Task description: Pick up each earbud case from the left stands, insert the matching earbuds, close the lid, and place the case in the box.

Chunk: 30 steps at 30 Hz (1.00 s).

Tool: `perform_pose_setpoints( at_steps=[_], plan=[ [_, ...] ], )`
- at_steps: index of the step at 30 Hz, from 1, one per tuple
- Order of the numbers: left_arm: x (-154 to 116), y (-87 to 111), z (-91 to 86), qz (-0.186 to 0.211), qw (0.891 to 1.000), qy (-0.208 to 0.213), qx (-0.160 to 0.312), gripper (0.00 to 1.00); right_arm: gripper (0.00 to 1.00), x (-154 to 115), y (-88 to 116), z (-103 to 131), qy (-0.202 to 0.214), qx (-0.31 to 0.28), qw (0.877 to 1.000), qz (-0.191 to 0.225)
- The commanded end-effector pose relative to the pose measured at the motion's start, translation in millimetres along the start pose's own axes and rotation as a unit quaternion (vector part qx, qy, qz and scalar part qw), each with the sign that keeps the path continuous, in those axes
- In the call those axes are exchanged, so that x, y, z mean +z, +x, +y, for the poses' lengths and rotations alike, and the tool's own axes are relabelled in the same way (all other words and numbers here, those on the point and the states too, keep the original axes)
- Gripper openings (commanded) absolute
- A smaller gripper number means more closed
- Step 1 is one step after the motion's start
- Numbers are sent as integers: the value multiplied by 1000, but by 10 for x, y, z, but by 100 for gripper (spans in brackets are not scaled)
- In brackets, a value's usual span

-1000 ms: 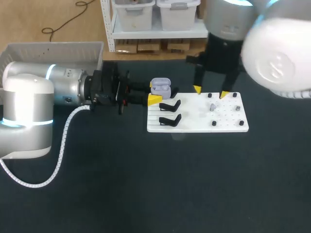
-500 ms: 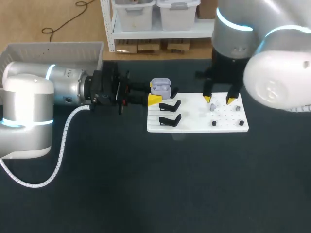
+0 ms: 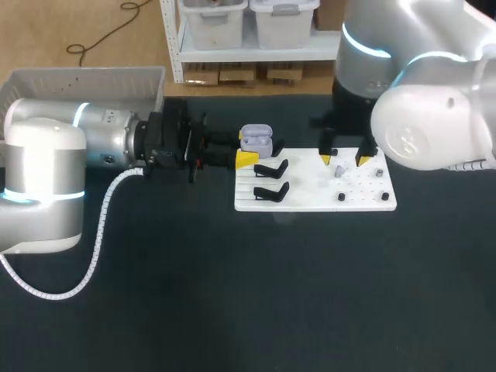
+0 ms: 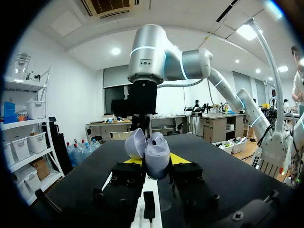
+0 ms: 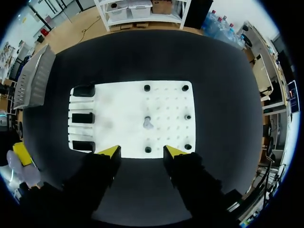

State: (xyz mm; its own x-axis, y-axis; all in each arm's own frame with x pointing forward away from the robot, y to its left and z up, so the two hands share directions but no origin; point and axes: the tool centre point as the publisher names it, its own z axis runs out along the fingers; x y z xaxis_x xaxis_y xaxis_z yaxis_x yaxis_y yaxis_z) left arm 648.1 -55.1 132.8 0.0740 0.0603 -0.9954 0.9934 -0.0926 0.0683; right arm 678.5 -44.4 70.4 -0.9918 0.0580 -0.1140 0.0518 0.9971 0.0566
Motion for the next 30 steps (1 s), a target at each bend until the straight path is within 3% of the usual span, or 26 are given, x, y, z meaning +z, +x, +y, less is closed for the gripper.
perform_pose_setpoints(
  at_steps=[1,16,30],
  plan=[
    [0,9,-3,-1,1000,-1,1,0,55,134,-52,-49,-5,-3,1000,2],
    [0,9,-3,-1,1000,-1,1,0,46,438,-151,-105,-18,2,1000,15],
    [0,9,-3,-1,1000,-1,1,0,38,530,-181,-91,-29,18,999,14]
  ],
)
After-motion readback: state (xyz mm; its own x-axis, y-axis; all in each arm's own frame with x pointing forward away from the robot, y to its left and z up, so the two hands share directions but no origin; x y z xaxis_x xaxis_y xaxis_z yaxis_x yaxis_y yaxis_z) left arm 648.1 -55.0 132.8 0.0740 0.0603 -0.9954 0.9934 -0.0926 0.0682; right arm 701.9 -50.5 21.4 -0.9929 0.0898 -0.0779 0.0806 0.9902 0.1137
